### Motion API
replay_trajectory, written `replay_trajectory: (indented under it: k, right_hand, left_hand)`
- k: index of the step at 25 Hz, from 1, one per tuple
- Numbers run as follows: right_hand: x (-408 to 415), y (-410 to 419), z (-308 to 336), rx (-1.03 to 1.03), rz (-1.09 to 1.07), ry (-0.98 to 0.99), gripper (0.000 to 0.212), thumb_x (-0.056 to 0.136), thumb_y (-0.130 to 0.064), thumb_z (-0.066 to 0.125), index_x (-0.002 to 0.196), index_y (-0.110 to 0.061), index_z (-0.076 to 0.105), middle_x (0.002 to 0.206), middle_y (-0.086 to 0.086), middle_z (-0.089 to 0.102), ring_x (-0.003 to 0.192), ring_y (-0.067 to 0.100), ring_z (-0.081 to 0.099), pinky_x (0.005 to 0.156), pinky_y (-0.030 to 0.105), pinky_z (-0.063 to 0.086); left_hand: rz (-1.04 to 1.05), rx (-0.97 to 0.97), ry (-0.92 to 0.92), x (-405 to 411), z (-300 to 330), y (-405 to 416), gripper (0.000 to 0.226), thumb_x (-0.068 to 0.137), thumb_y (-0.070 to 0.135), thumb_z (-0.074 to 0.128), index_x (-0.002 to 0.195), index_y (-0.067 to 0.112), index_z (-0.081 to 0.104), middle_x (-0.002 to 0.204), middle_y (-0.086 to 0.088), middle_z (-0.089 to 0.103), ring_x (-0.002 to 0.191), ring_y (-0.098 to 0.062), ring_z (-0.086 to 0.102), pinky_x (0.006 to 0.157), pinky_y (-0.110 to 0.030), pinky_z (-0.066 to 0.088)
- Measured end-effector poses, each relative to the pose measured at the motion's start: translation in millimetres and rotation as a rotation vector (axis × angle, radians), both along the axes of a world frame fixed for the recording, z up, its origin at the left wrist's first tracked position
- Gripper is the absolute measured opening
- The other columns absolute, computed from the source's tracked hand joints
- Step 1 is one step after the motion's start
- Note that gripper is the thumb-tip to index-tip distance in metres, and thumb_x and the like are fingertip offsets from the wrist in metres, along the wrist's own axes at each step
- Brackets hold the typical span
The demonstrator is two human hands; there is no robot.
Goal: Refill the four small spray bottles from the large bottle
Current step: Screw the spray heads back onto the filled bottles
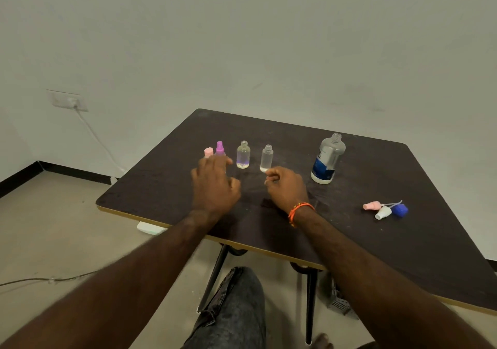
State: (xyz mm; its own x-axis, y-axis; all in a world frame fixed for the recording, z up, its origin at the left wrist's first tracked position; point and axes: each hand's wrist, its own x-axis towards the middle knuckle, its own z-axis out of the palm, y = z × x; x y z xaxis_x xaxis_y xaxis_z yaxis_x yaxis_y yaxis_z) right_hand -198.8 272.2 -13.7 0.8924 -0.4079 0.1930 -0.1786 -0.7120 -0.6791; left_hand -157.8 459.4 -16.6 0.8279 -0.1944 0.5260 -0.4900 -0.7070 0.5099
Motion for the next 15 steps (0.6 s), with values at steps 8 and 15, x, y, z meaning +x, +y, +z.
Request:
replay_trajectory:
  k: [8,15]
  right_hand:
    - [-24.4,-53.2,-5.5,0.031,-0.088,0.038,0.026,0.09,-0.02,0.059,0.113,-0.026,0.068,0.103,-0.01,0.071,0.095,0.006,0.065,0.092,0.032,0.054]
    - [-13.7,-72.6,-12.7,0.038,-0.077,0.022,0.025,0.092,-0.02,0.062,0.116,-0.022,0.068,0.103,-0.01,0.07,0.094,0.004,0.065,0.093,0.031,0.055]
  left_hand:
    - [-0.118,0.026,0.362,30.9,5.8,-82.7,0.061,0.085,0.049,0.078,0.132,0.014,0.059,0.131,-0.006,0.066,0.124,-0.03,0.059,0.102,-0.052,0.052]
    - [0.012,0.021,0.4,67.3,3.2,-119.1,0.042,0.09,0.053,0.073,0.109,0.017,0.065,0.107,-0.007,0.07,0.102,-0.028,0.066,0.09,-0.047,0.057]
